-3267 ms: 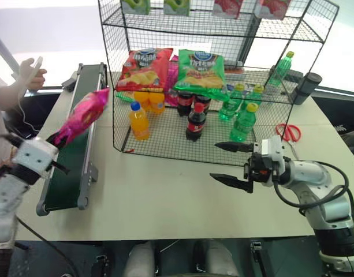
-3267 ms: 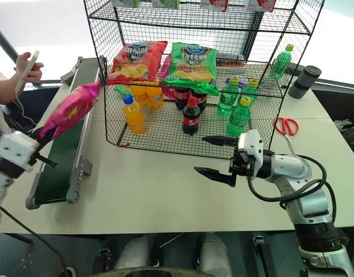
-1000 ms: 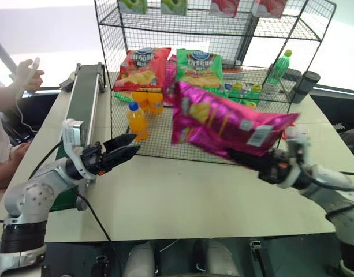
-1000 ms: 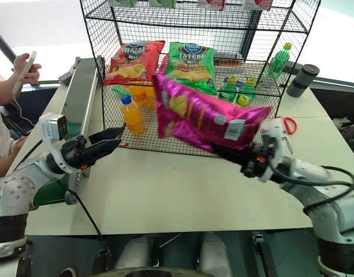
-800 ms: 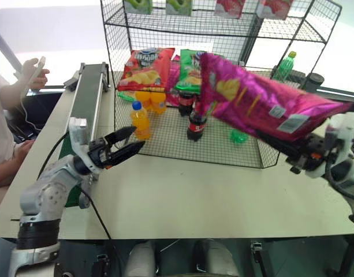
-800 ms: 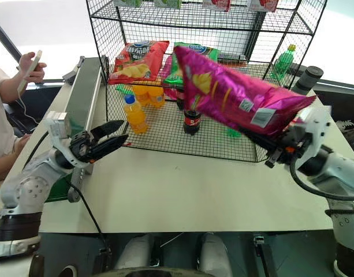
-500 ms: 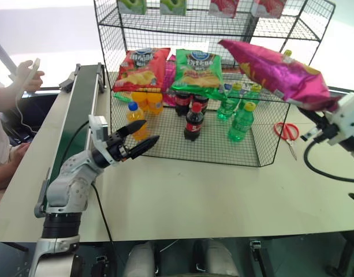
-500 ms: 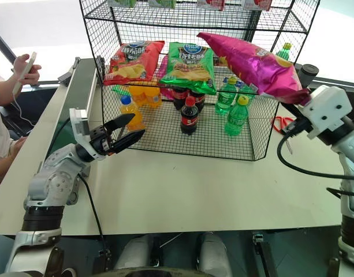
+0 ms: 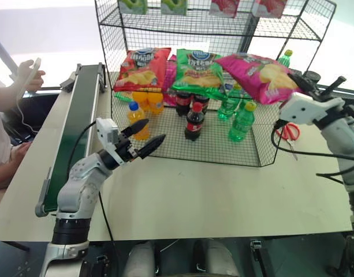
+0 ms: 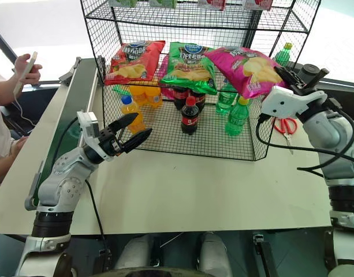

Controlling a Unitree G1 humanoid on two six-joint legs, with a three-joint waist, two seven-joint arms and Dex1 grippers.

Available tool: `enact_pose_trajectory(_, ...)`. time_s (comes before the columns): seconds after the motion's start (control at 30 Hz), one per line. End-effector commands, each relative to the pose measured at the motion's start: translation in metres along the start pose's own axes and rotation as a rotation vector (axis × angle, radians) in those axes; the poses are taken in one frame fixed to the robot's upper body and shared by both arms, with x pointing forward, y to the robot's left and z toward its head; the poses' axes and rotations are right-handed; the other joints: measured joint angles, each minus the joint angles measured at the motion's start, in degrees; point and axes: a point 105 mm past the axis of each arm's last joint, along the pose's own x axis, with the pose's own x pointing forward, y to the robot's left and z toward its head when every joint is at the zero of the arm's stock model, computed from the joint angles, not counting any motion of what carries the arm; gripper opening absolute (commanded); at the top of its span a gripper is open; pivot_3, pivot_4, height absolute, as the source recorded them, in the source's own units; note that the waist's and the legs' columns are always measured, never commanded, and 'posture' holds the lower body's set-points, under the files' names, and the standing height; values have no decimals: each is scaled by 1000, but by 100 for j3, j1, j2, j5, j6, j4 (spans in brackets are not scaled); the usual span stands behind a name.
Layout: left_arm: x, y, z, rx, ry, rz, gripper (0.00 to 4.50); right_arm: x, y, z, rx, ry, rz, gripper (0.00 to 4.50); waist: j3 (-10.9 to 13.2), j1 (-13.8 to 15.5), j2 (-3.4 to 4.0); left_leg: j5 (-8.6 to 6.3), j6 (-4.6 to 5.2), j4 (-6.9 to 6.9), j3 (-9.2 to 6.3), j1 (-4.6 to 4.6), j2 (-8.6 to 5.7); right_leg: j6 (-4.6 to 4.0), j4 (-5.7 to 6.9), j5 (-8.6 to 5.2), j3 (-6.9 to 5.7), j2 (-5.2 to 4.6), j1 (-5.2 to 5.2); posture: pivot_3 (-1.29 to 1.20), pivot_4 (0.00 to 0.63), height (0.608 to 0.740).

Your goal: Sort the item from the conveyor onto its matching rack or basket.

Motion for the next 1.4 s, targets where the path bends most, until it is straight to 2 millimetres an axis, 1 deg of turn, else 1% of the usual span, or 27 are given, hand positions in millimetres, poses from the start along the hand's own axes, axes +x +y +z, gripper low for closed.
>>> enact_pose_trajectory(0.03,8,-11,14,85,-32,-33,4500,11,-12,3,-22,20,-74,195,0,-1,0,0,0,0,0,0,0,0,0,0,0,0,0,0,150,740)
enact_pose_trajectory(0.13,13,-17,20,112,-53,-46,4500,21,-13,0,-12,68,-103,195,0,-4,0,0,-1,-1,1,0,0,0,-1,0,0,1,0,0,150,740)
enact_pose_trajectory(0.23,16,-24,20,106,-55,-71,4500,27,-8,-7,-12,115,-100,195,0,-3,0,1,-1,-1,1,-1,0,0,-1,0,0,1,0,0,150,740)
enact_pose_trajectory(0.47,19,-28,21,113,-65,-76,4500,30,-4,-18,26,177,-96,195,0,-6,0,1,-1,-1,1,-1,0,0,-2,0,0,1,0,0,150,740)
enact_pose_trajectory(0.7,20,-30,17,118,-61,-80,4500,35,0,-17,81,193,-82,195,0,-13,1,1,-2,-1,0,-1,0,1,0,0,-1,1,0,0,150,740)
enact_pose_trajectory(0.77,21,-31,16,121,-59,-79,4500,37,1,-15,105,187,-70,1222,0,-15,1,1,-2,-1,1,-1,0,1,0,0,-1,1,0,0,150,740)
enact_pose_trajectory(0.8,21,-30,15,124,-56,-77,4500,37,0,-15,115,187,-70,1459,0,-15,1,1,-2,-1,1,-1,0,1,0,0,-1,1,0,0,150,740)
enact_pose_trajectory(0.87,20,-30,15,124,-56,-73,4500,36,-1,-14,125,184,-55,2356,0,-14,1,1,-2,-1,1,-1,0,1,0,0,-1,1,0,0,150,740)
enact_pose_trajectory(0.93,20,-30,14,126,-54,-71,4500,36,-5,-10,151,160,-42,3429,0,-15,1,1,-2,-1,1,-1,0,1,-1,0,-1,1,0,0,150,740)
enact_pose_trajectory(0.97,19,-30,13,128,-51,-72,4500,36,-8,-8,197,149,-35,3982,1,-15,1,1,-2,-1,1,-1,0,1,-1,0,-1,1,0,0,150,740)
enact_pose_trajectory(1.0,19,-30,12,129,-47,-73,4500,37,-13,-8,269,147,-39,4430,0,-16,1,1,-2,-1,1,-1,0,1,-1,0,-1,1,0,0,150,740)
enact_pose_trajectory(1.07,20,-31,11,130,-46,-75,4500,38,-17,-4,333,122,-22,4430,0,-24,1,1,-2,-1,-1,0,2,0,0,0,-1,2,0,0,150,740)
enact_pose_trajectory(1.1,20,-32,10,128,-45,-77,4500,37,-19,-2,329,108,-3,4430,0,-29,1,1,-2,-1,-1,0,2,0,1,0,-1,2,1,0,150,740)
enact_pose_trajectory(1.13,21,-32,9,129,-43,-80,4500,37,-17,4,386,75,29,4430,0,-31,1,1,-2,-1,-1,0,2,0,1,0,-1,3,1,0,150,740)
enact_pose_trajectory(1.2,21,-33,9,128,-41,-82,4500,35,-16,9,436,49,43,4430,1,-38,2,1,-1,-1,-2,-1,3,0,1,0,-2,3,0,0,150,740)
enact_pose_trajectory(1.33,21,-32,7,127,-37,-84,4500,33,-16,15,437,18,37,4430,1,-68,1,0,0,-2,-2,-1,3,0,1,1,-2,2,0,0,150,740)
enact_pose_trajectory(1.4,21,-33,6,132,-31,-90,4500,33,-9,21,454,-10,64,4430,1,-86,1,0,0,-2,-3,-1,3,0,1,1,-3,2,0,0,150,740)
